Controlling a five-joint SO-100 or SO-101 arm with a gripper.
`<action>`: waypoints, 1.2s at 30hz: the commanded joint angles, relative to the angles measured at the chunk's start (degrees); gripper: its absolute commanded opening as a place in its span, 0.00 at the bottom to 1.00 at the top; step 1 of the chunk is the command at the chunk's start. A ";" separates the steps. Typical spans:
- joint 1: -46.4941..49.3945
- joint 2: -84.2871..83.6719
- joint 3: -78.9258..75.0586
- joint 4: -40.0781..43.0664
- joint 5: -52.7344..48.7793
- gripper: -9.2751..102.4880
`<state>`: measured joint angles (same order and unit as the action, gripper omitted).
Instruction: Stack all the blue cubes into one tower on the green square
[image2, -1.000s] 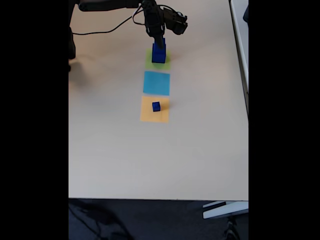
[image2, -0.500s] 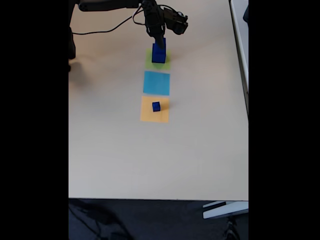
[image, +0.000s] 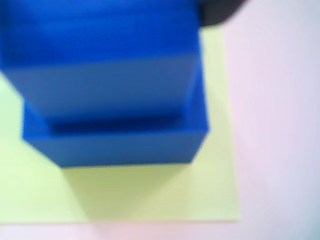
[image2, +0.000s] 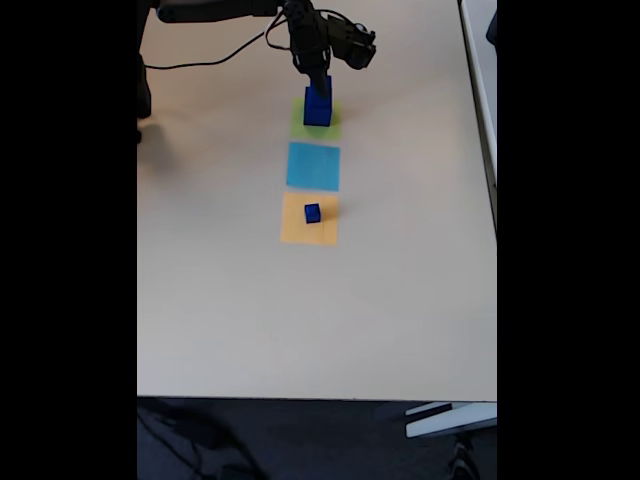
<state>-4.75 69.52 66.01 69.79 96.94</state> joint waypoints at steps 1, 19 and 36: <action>-0.70 1.41 -4.22 -1.05 0.53 0.24; -0.62 1.67 -4.48 -2.72 0.09 0.30; 1.76 2.29 -9.84 -14.77 -6.06 0.41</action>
<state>-4.22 69.43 60.56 57.57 92.99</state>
